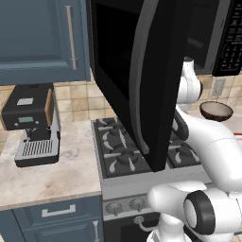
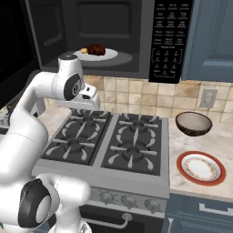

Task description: Pick the steak from the microwave and place it on plate located on the counter.

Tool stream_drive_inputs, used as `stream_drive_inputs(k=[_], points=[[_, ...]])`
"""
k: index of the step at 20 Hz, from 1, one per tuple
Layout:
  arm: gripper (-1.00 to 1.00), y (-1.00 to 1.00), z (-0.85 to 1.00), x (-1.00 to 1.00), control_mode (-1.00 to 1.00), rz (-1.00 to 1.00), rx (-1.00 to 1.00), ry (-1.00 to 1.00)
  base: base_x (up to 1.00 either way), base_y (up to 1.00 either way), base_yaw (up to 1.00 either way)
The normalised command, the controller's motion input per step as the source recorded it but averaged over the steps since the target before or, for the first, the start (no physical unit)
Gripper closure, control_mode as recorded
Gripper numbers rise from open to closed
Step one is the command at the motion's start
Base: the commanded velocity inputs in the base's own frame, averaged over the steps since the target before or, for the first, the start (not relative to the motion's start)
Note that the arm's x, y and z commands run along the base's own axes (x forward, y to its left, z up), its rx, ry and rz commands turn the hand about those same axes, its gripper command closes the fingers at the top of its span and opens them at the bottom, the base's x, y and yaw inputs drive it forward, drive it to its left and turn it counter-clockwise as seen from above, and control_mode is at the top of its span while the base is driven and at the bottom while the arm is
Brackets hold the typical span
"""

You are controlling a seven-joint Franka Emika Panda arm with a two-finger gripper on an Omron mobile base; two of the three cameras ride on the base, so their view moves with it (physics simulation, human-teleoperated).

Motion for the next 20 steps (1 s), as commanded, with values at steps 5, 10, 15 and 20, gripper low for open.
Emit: stream_drive_inputs(k=[5, 10, 15, 20], points=[[-1.00, 0.04, 0.15, -0.03, -1.00, -0.02, 0.00, 0.00, 0.00, 0.00, 0.00], [-1.00, 0.26, 0.80, 0.00, -1.00, -0.14, 0.00, 0.01, 0.00, 0.00, 0.00], [-1.00, 0.38, 0.95, 0.03, -1.00, -0.15, 0.00, 0.00, 0.00, 0.00, 0.00], [-1.00, 0.09, 0.56, 0.22, -1.00, -0.20, 0.00, 0.00, 0.00, 0.00, 0.00]])
